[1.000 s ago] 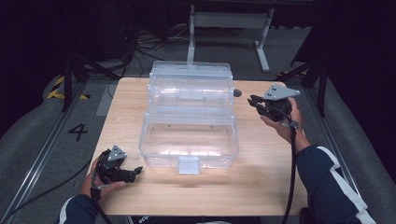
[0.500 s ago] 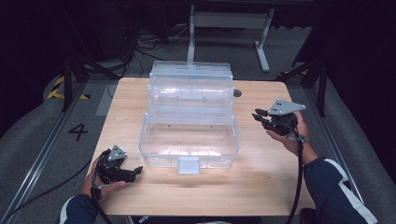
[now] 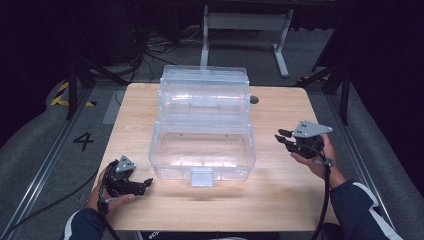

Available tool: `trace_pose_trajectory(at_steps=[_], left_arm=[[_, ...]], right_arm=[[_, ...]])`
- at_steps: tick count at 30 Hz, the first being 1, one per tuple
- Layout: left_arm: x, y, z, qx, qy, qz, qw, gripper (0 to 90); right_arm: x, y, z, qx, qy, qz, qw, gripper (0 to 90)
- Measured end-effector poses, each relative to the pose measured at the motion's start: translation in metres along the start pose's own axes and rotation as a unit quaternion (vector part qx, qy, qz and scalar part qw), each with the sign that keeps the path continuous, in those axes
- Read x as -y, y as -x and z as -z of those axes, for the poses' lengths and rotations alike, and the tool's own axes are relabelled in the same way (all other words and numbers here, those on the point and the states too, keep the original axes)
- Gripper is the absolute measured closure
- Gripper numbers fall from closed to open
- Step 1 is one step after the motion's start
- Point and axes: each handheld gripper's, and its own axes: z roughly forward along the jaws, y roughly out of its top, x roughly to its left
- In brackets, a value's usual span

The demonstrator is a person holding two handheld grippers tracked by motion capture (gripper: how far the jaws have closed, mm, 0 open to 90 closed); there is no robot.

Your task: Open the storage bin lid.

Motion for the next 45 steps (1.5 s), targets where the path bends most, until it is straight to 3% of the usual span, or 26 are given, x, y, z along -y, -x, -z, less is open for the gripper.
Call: trace_pose_trajectory(at_steps=[18, 25, 33, 45], left_arm=[[0.000, 0.000, 0.000, 0.000, 0.000, 0.000, 1.0000, 8.5], [0.000, 0.000, 0.000, 0.000, 0.000, 0.000, 1.0000, 8.6], [0.000, 0.000, 0.000, 0.000, 0.000, 0.000, 1.0000, 8.6], [0.001, 0.002, 0.001, -0.001, -0.001, 0.002, 1.0000, 8.9]], right_arm=[[0.039, -0.006, 0.007, -0.014, -0.011, -0.032, 0.9993, 71.4], [0.052, -0.012, 0.007, -0.017, -0.022, -0.032, 0.9991, 71.3], [0.073, -0.018, 0.014, -0.010, -0.009, -0.048, 0.9988, 71.0], [0.099, -0.032, 0.020, -0.017, -0.017, -0.063, 0.9977, 62.5]])
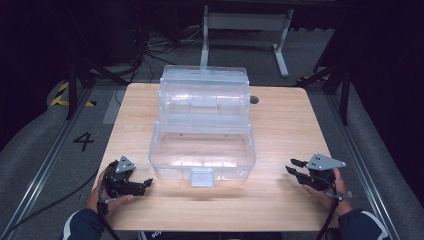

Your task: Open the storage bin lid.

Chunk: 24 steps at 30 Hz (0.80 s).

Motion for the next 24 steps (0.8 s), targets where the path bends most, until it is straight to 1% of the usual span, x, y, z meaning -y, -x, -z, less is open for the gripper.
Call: trace_pose_trajectory(at_steps=[1, 4, 7, 8, 10, 12, 13, 14, 16, 17, 18, 19, 20, 21, 24], left_arm=[[0.000, 0.000, 0.000, 0.000, 0.000, -0.001, 1.0000, 8.9], [0.001, 0.000, 0.001, 0.004, -0.001, -0.002, 1.0000, 8.9], [0.001, 0.000, 0.002, 0.008, -0.003, -0.006, 0.9999, 8.9], [0.001, 0.000, 0.002, 0.006, -0.003, -0.011, 0.9999, 8.9], [0.002, 0.001, 0.002, 0.010, -0.003, -0.007, 0.9999, 8.9], [0.002, 0.001, 0.003, 0.010, -0.003, -0.009, 0.9999, 8.9], [0.002, 0.001, 0.003, 0.010, -0.003, -0.009, 0.9999, 8.9], [0.002, 0.001, 0.003, 0.011, -0.004, -0.006, 0.9999, 8.9], [0.002, 0.001, 0.003, 0.012, -0.005, -0.007, 0.9999, 8.9], [0.002, 0.001, 0.003, 0.012, -0.005, -0.007, 0.9999, 8.8], [0.002, 0.001, 0.002, 0.013, -0.005, -0.008, 0.9999, 8.8], [0.002, 0.000, 0.002, 0.014, -0.002, -0.014, 0.9998, 8.8], [0.001, 0.000, 0.002, 0.014, -0.006, -0.015, 0.9998, 8.7], [0.001, -0.001, 0.002, 0.012, -0.005, -0.021, 0.9997, 8.4], [0.001, -0.001, 0.001, 0.013, -0.002, -0.022, 0.9997, 8.2]], right_arm=[[0.003, 0.000, 0.000, 0.004, -0.003, -0.001, 1.0000, 60.6], [0.009, -0.001, 0.002, 0.004, -0.013, -0.014, 0.9998, 58.0], [0.016, 0.000, 0.003, 0.010, -0.022, -0.045, 0.9987, 51.1], [0.019, 0.001, 0.004, 0.009, -0.024, -0.057, 0.9981, 48.7], [0.024, 0.003, 0.005, 0.010, -0.028, -0.075, 0.9967, 44.6], [0.029, 0.005, 0.006, 0.007, -0.029, -0.095, 0.9951, 40.8], [0.029, 0.005, 0.006, 0.007, -0.029, -0.095, 0.9951, 40.8], [0.033, 0.007, 0.006, 0.019, -0.035, -0.111, 0.9931, 35.9], [0.037, 0.010, 0.005, 0.021, -0.036, -0.133, 0.9903, 31.1], [0.037, 0.010, 0.005, 0.021, -0.036, -0.133, 0.9903, 31.1], [0.039, 0.011, 0.004, 0.023, -0.045, -0.138, 0.9892, 30.3], [0.039, 0.012, 0.003, 0.030, -0.052, -0.138, 0.9885, 27.5], [0.039, 0.013, 0.003, 0.031, -0.054, -0.138, 0.9885, 27.0], [0.039, 0.012, 0.003, 0.031, -0.054, -0.139, 0.9883, 26.8], [0.039, 0.012, 0.003, 0.031, -0.054, -0.138, 0.9884, 26.5]])
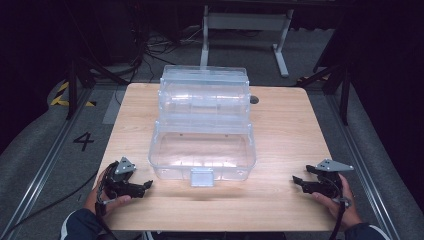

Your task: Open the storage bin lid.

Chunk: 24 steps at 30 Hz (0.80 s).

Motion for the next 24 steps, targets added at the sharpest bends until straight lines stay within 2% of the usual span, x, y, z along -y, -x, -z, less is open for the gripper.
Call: trace_pose_trajectory(at_steps=[24], left_arm=[[-0.0009, 0.0005, -0.0010, 0.004, -0.003, 0.003, 1.0000, 7.1]], right_arm=[[-0.0014, -0.0017, -0.0019, 0.003, -0.003, 0.000, 1.0000, 23.2]])
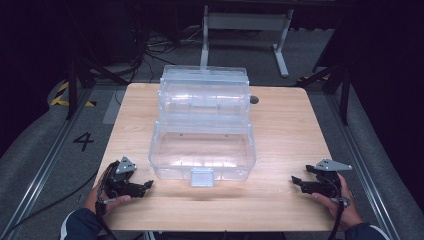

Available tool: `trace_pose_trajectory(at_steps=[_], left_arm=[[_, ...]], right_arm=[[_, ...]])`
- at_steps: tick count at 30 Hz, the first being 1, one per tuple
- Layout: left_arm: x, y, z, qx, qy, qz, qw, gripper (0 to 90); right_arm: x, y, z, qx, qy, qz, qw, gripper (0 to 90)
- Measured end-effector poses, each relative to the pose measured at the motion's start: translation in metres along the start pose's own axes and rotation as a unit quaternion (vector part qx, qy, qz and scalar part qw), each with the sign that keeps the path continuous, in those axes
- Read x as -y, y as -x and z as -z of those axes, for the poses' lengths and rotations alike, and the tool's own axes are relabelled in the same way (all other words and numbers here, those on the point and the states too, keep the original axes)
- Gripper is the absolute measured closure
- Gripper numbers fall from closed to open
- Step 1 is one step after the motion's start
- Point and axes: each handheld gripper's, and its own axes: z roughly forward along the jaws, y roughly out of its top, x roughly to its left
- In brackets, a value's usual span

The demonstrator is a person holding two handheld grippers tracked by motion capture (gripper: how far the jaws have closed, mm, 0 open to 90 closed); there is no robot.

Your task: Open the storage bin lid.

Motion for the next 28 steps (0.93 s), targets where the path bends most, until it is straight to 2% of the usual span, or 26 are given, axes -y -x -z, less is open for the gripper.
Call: trace_pose_trajectory(at_steps=[17, 23, 27, 28], left_arm=[[-0.0002, -0.0001, -0.0002, -0.001, -0.001, 0.000, 1.0000, 6.8], [-0.0011, -0.0011, -0.0009, -0.003, 0.001, -0.007, 1.0000, 6.3], [-0.0013, -0.0009, -0.0015, 0.000, 0.001, -0.005, 1.0000, 6.1], [-0.0013, -0.0001, -0.0017, 0.003, 0.000, 0.000, 1.0000, 5.9]], right_arm=[[-0.0003, -0.0002, -0.0004, -0.001, -0.001, -0.001, 1.0000, 22.6], [-0.0003, -0.0002, -0.0004, -0.001, -0.001, -0.001, 1.0000, 22.6], [-0.0003, -0.0001, -0.0004, -0.001, -0.001, 0.000, 1.0000, 22.7], [-0.0003, -0.0002, -0.0004, -0.001, 0.000, -0.001, 1.0000, 22.6]])
